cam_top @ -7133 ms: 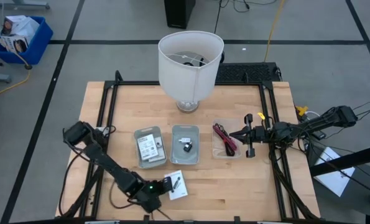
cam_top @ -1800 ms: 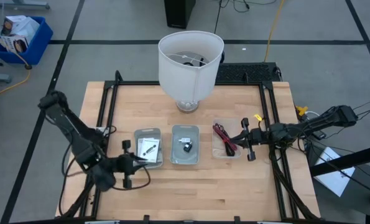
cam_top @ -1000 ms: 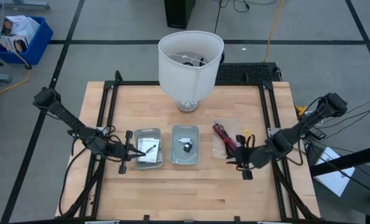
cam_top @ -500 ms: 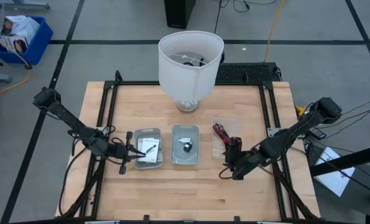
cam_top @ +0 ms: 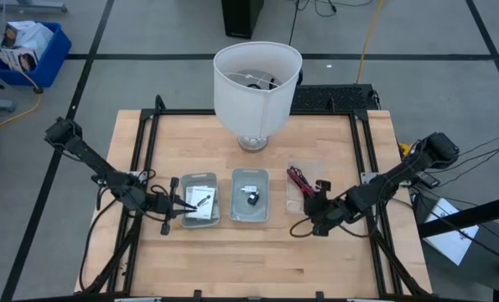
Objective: Pick and place items into bin
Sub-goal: Adjust the transparent bin
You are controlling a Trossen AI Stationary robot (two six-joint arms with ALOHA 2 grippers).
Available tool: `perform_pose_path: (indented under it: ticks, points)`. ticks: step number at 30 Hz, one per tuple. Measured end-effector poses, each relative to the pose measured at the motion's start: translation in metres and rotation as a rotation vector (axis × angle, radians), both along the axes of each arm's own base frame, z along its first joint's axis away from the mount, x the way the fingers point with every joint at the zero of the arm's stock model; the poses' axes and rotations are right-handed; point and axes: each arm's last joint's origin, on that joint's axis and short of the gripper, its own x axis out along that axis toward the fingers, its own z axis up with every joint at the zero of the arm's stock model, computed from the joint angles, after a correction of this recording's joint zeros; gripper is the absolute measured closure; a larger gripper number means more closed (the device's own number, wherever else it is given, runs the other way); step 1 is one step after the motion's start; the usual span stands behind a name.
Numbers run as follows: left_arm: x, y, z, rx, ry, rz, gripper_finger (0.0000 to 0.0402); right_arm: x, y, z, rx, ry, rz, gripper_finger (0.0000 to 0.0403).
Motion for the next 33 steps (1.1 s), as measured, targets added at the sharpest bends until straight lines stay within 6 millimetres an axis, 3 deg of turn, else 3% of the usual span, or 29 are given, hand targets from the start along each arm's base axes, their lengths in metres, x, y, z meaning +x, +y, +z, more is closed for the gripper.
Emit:
perform_pose_path:
  ticks: [5,14,33]
  points:
    - [0.0,0.0,0.0,-0.004,0.001,0.001,0.0371,-0.002,-0.001,-0.001,0.006,0.015,-0.024,0.0278]
    - [0.0,0.0,0.0,-0.018,0.003,0.003,0.0371,-0.004,0.0,-0.002,0.061,0.044,-0.056,0.0393]
    - [0.0,0.0,0.0,-0.037,0.005,0.006,0.0371,-0.007,0.012,-0.002,0.176,0.062,-0.018,0.04]
